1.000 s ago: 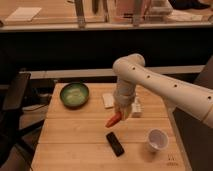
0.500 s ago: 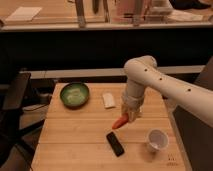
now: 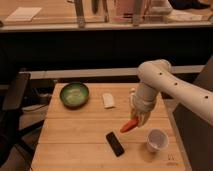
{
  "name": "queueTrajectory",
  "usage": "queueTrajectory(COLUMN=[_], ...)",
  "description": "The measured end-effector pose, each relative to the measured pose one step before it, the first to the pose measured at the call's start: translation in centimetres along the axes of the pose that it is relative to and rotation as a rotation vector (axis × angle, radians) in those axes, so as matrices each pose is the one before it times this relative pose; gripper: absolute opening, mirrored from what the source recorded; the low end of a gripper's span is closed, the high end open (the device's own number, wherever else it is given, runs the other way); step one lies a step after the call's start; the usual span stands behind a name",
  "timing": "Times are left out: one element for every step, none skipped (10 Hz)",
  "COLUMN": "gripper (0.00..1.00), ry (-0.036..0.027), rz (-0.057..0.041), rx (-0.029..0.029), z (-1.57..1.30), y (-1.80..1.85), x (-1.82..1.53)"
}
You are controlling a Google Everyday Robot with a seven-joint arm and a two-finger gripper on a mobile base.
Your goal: Place the pepper in the ceramic cup
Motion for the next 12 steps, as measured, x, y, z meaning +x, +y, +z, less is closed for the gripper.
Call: queueTrajectory(gripper=[0.02, 0.02, 0.02, 0.02, 0.02, 0.02, 0.02, 0.02, 0.02, 0.02, 0.02, 0.02], ry=[-0.00123, -0.00084, -0.00174, -0.0019, -0.00232, -0.00074, -0.00236, -0.00294, -0.00255, -0.00167, -0.00264, -0.00227], rz=[0.00083, 0.00543, 0.00471, 0.00773, 0.01028, 0.00523, 0.00124, 0.00336, 0.00471, 0.00415, 0.00557, 0.00731], rx=[-0.00093, 0.00522, 0.00229, 0.00441, 0.00305, 0.0002, -0.00046, -0.00204, -0.00178, 0.00043, 0.00015, 0.00107], z=[-0.003, -0.015, 0.058, -0.016, -0.039, 0.01, 0.045, 0.1, 0.317, 0.102, 0.123, 0.143], y=[0.226, 0.566, 0.53, 0.96, 0.983, 0.522, 0.146, 0.069, 0.254, 0.247, 0.496, 0.436], x=[-0.012, 0.256, 0.385, 0.809, 0.717, 0.052, -0.065, 0.183, 0.478, 0.422, 0.47, 0.312])
